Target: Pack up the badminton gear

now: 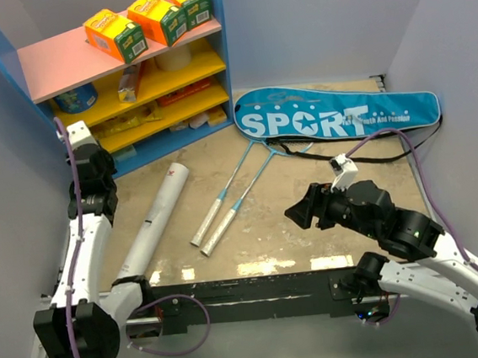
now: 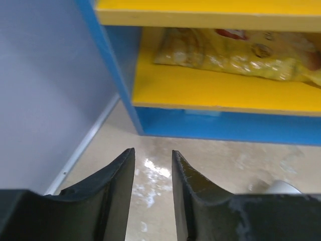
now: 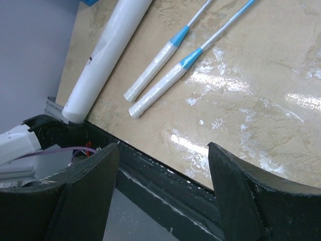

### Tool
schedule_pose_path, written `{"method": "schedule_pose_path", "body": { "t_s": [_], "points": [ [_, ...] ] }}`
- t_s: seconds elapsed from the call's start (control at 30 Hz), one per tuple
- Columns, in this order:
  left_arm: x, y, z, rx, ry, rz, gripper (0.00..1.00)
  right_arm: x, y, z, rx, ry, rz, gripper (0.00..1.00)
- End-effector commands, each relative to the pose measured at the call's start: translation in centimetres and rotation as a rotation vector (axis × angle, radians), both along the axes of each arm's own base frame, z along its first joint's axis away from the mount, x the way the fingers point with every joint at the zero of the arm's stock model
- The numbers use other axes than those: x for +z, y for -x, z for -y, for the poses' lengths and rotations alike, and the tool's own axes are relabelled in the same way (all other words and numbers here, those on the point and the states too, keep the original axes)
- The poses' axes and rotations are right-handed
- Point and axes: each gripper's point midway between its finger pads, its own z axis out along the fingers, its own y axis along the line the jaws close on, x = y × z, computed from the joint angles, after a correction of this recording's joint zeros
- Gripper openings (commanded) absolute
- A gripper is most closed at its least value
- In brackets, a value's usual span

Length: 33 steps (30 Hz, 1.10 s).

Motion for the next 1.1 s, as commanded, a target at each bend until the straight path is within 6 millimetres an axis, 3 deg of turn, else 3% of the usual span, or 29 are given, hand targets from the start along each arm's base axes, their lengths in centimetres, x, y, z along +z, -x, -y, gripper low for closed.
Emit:
{"method": "schedule_pose_path", "body": {
  "t_s": [0.0, 0.2, 0.4, 0.6, 0.83, 1.07],
  "points": [
    [1.6, -1.0, -3.5, 0.085, 0.013, 0.113, 0.37, 0.7, 0.0, -0.7, 0.023, -0.044, 0.021, 0.75],
    [1.0, -2.9, -6.0, 0.102, 0.032, 0.116, 0.24, 0.5, 0.0, -0.6, 0.020, -0.040, 0.019, 0.75],
    [1.4, -4.9, -7.1, 0.112, 0.056, 0.153, 0.17, -0.1, -0.1, -0.8, 0.022, -0.025, 0.004, 0.75],
    [2.5, -6.6, -8.6, 0.130, 0.053, 0.172, 0.15, -1.0, -0.2, -1.4, 0.033, -0.016, -0.012, 0.75],
    [0.7, -8.4, -9.8, 0.158, 0.083, 0.169, 0.11, -1.9, -0.5, -2.0, 0.039, -0.008, -0.033, 0.75],
    [0.5, -10.0, -11.2, 0.169, 0.078, 0.192, 0.11, -3.1, -0.5, -2.4, 0.040, 0.005, -0.063, 0.75]
  ]
}}
